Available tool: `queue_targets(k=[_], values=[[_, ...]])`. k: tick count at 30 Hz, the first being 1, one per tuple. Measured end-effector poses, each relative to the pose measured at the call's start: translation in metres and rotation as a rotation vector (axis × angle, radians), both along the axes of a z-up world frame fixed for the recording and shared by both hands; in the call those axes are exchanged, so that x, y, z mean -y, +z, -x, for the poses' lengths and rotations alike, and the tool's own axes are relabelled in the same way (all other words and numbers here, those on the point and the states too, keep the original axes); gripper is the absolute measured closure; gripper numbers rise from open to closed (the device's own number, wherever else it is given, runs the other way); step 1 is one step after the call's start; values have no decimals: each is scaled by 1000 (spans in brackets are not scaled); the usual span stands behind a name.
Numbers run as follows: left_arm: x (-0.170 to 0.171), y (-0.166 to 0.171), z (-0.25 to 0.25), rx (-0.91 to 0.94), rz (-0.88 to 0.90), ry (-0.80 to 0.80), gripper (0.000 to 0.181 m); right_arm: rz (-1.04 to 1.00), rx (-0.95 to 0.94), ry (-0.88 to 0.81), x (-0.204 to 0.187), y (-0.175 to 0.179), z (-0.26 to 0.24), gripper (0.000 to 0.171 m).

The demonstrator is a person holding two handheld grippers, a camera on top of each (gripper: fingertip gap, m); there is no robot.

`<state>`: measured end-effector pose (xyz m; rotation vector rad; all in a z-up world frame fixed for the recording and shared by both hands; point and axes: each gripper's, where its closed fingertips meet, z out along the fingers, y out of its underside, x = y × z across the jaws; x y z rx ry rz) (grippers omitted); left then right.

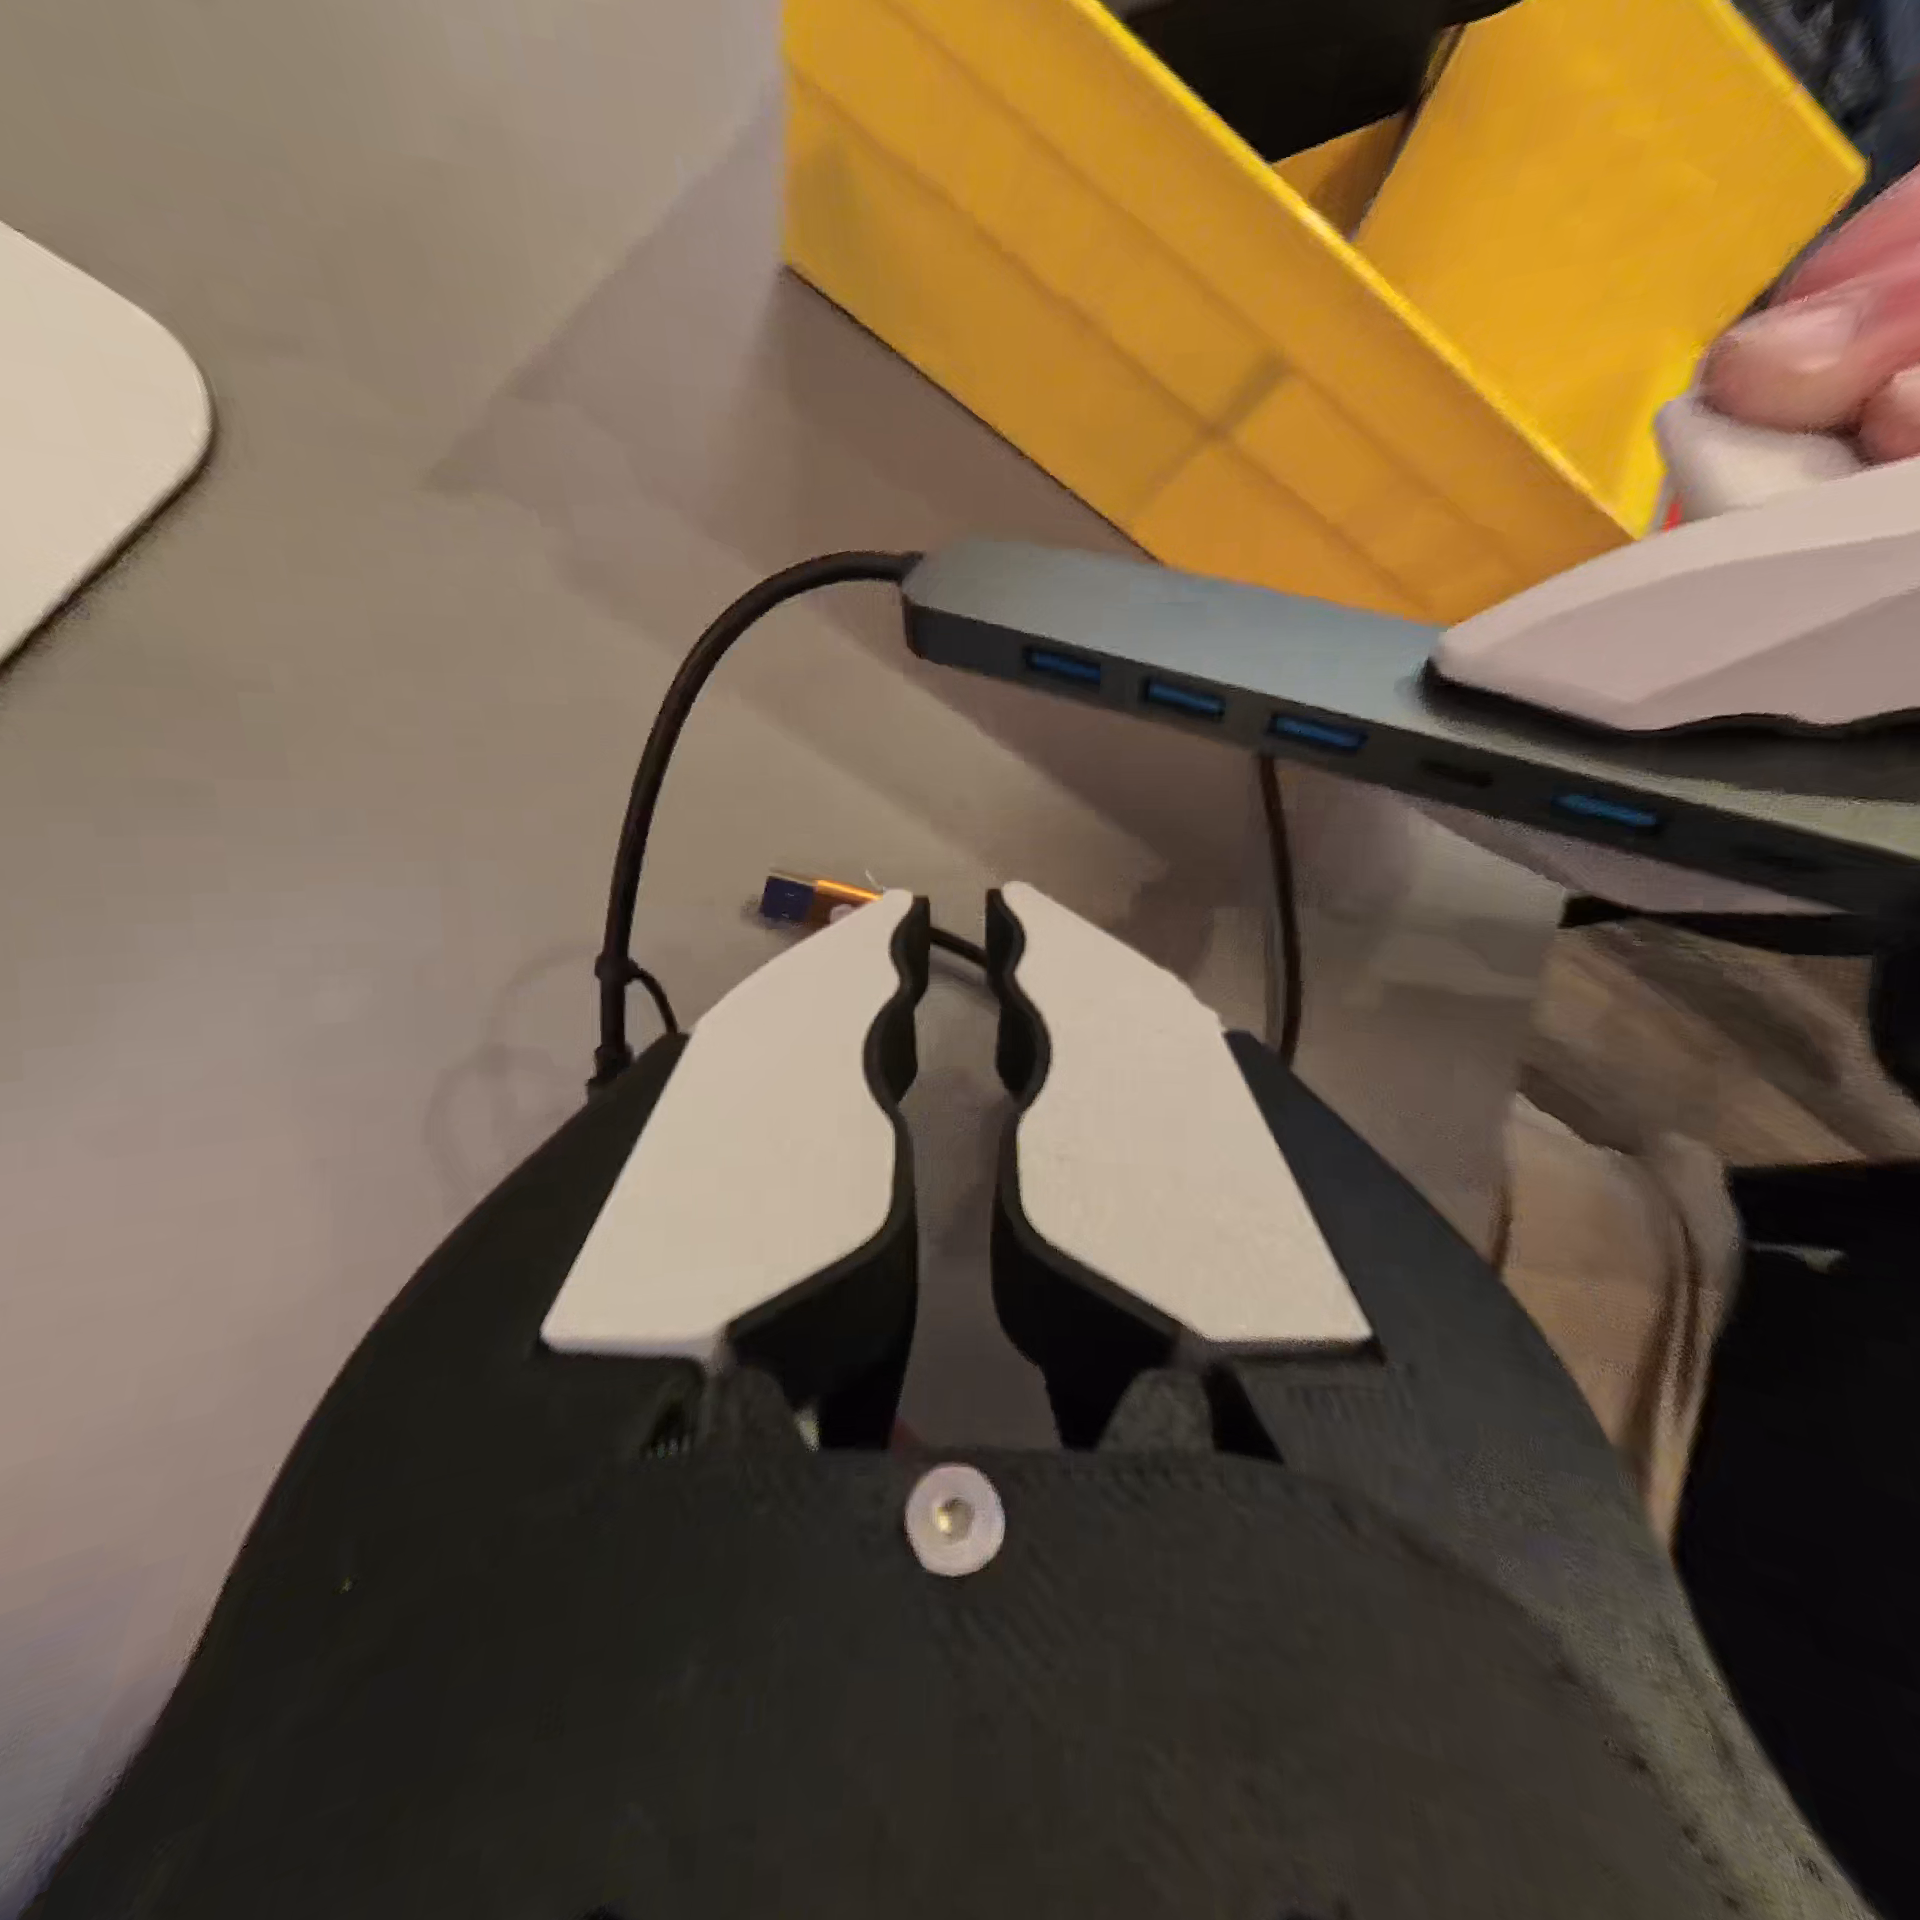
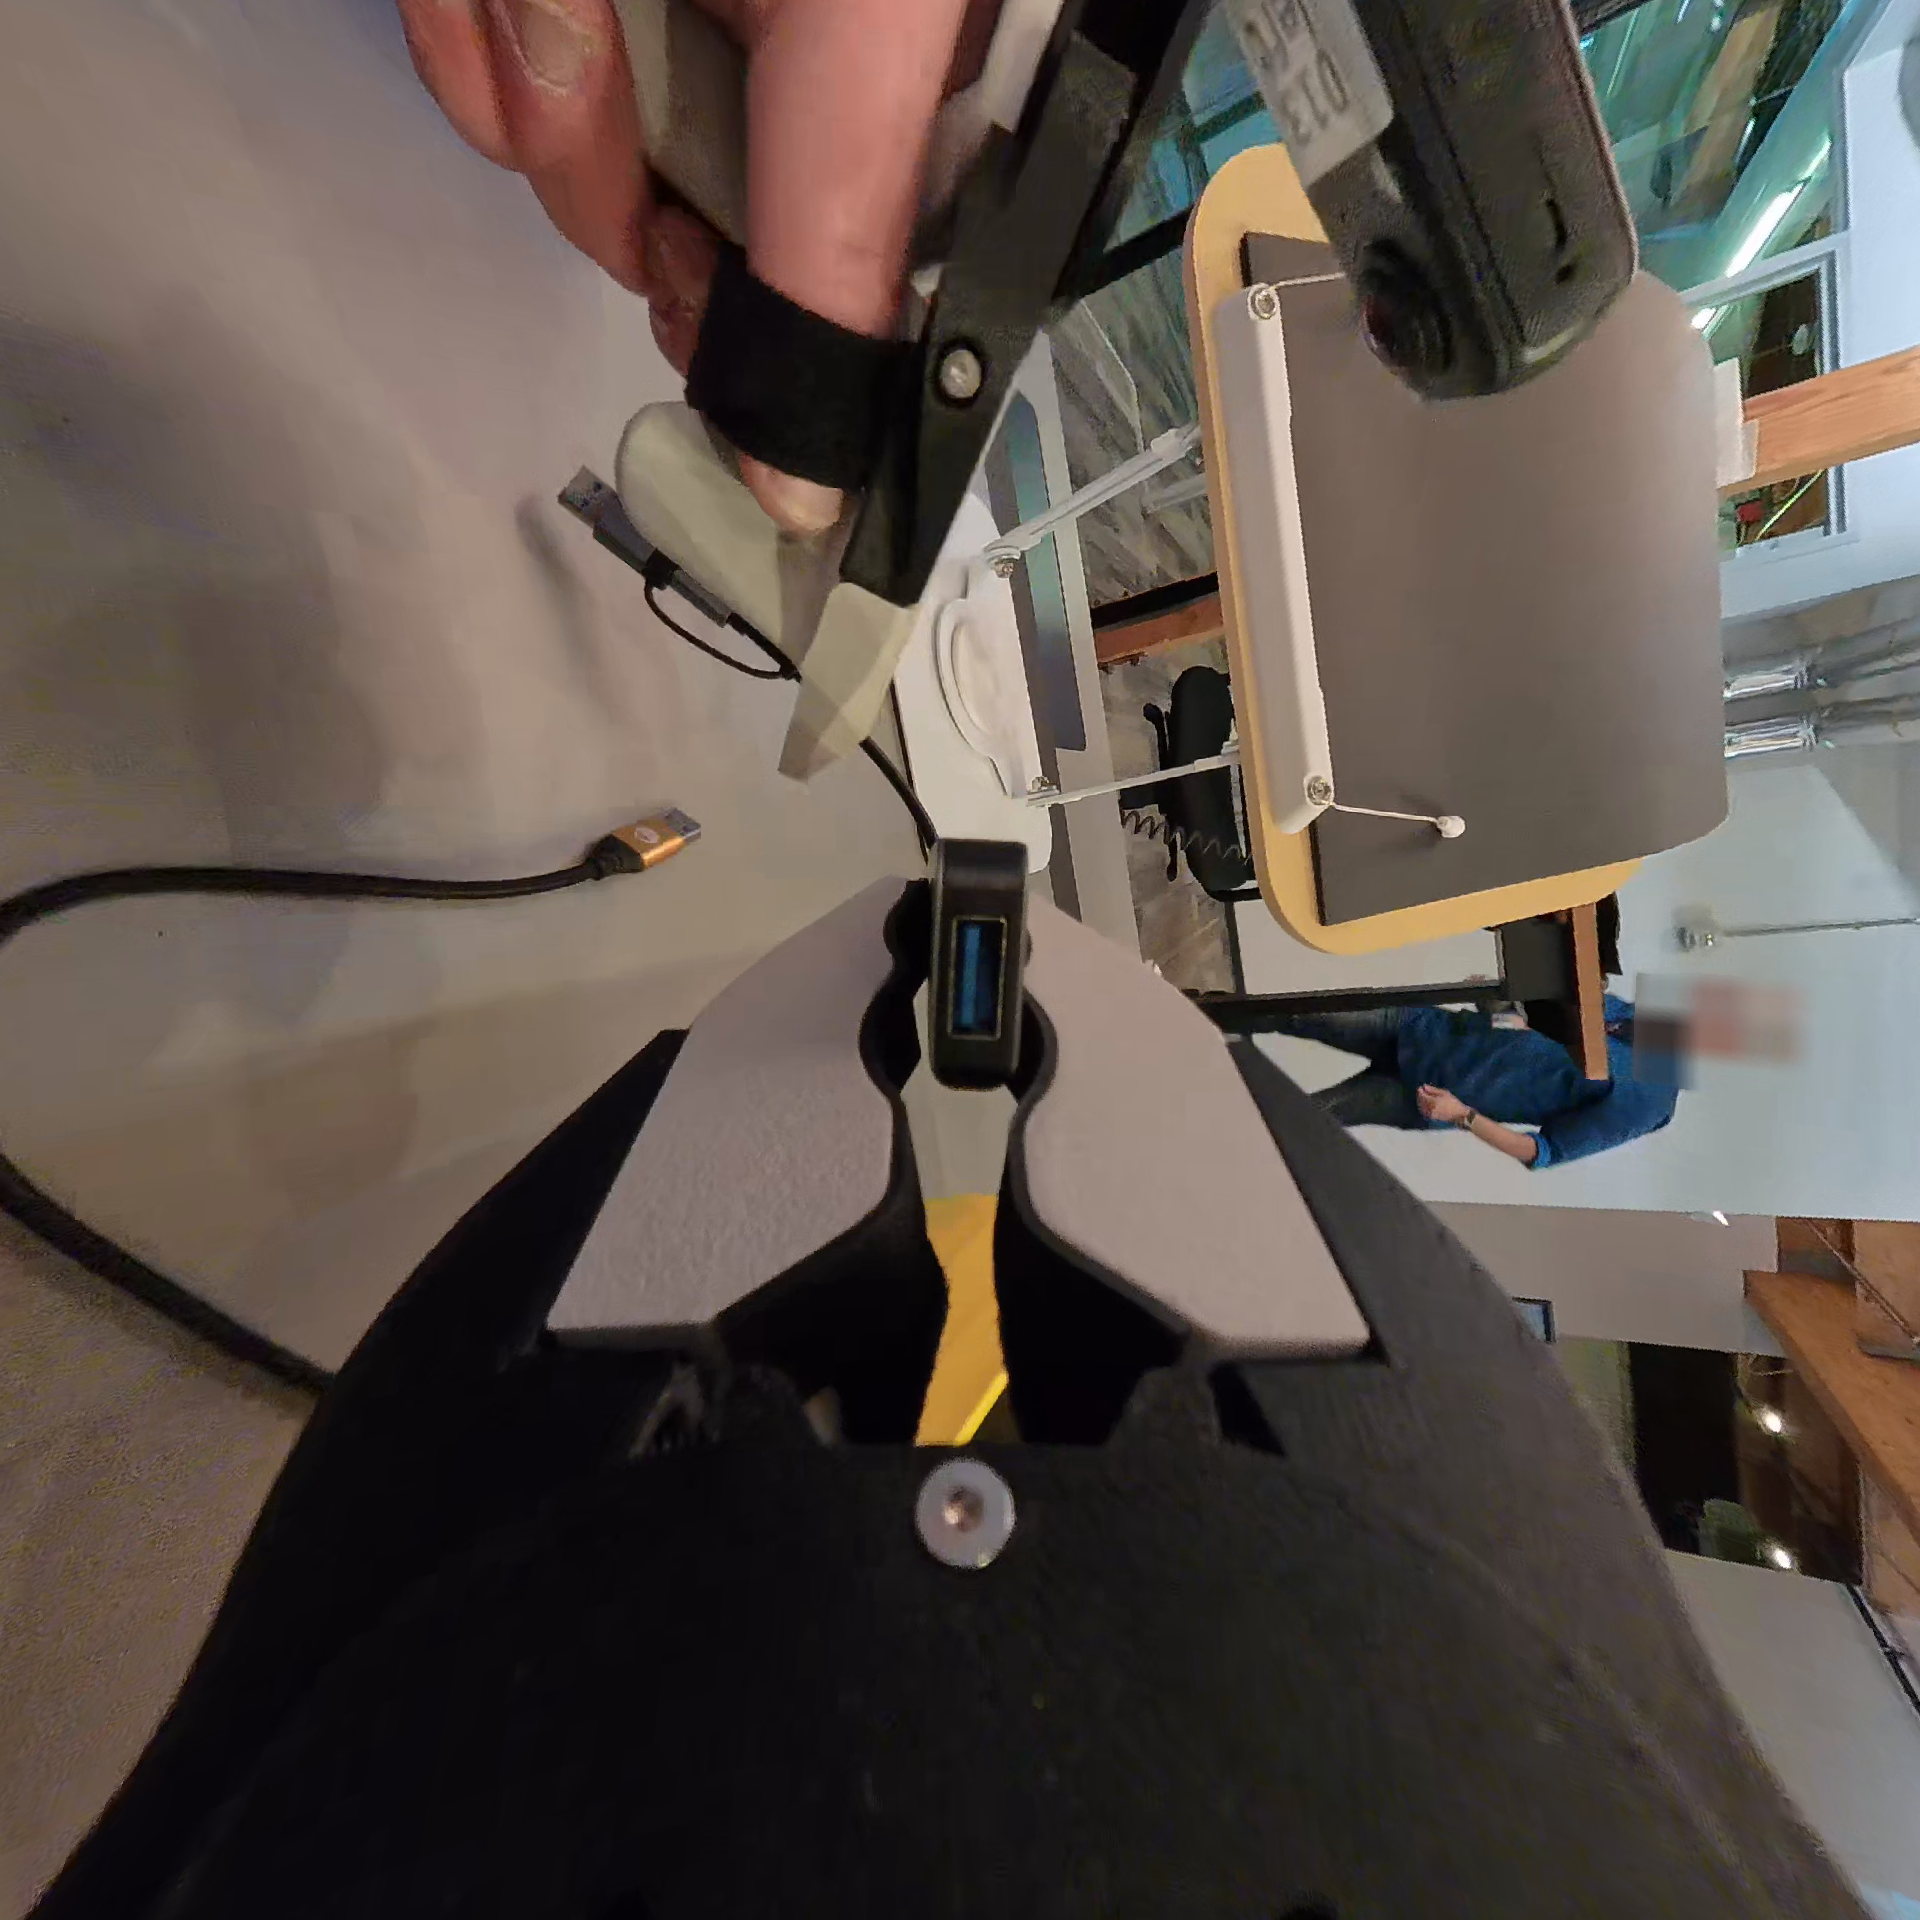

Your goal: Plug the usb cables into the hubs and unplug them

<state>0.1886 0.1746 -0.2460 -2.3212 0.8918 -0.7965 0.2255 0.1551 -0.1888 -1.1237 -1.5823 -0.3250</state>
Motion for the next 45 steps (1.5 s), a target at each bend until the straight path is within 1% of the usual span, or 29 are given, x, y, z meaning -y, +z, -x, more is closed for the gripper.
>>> queue_targets(k=[3, 5, 9, 12, 14, 20, 22, 25, 30, 33, 35, 37, 39, 42, 44, 45], values=[[-4, 3, 6, -46, -111, 46, 170, 16, -8, -1, -1, -1, -2, 161], [-2, 6, 6, -77, -180, 44, 160, 33, -24, 0, -1, 0, -3, 161], [1, 8, 6, -130, -287, 39, 149, 59, -45, 5, 1, 1, -1, 161], [6, 11, 3, -143, -362, 21, 148, 92, -71, 7, 3, 3, 0, 161], [12, 7, 0, -189, -415, -17, 147, 117, -95, -11, 0, 4, -2, 161], [25, -22, -4, -453, -596, -177, 142, 144, -127, -80, -13, 4, -14, 161], [22, -30, -4, -520, -628, -221, 144, 149, -139, -92, -15, 5, -16, 161], [12, -39, -4, -640, -691, -337, 146, 163, -163, -114, -18, 7, -21, 161], [-2, -54, -5, -800, -664, -615, 145, 198, -221, -146, -26, 13, -31, 161], [-5, -57, -6, -788, -594, -758, 155, 216, -251, -164, -31, 15, -39, 161], [-8, -63, -2, -822, -547, -852, 154, 222, -265, -172, -33, 16, -43, 161], [-9, -66, -4, -810, -509, -907, 154, 231, -281, -178, -35, 16, -47, 161], [-8, -72, -4, -838, -481, -968, 150, 235, -291, -181, -37, 16, -50, 161], [-7, -73, -8, -840, -455, -1028, 156, 240, -303, -189, -39, 16, -54, 160], [-5, -75, -7, -855, -433, -1060, 165, 245, -312, -191, -41, 17, -56, 160], [-5, -75, -7, -863, -427, -1066, 165, 248, -315, -191, -41, 16, -57, 161]])
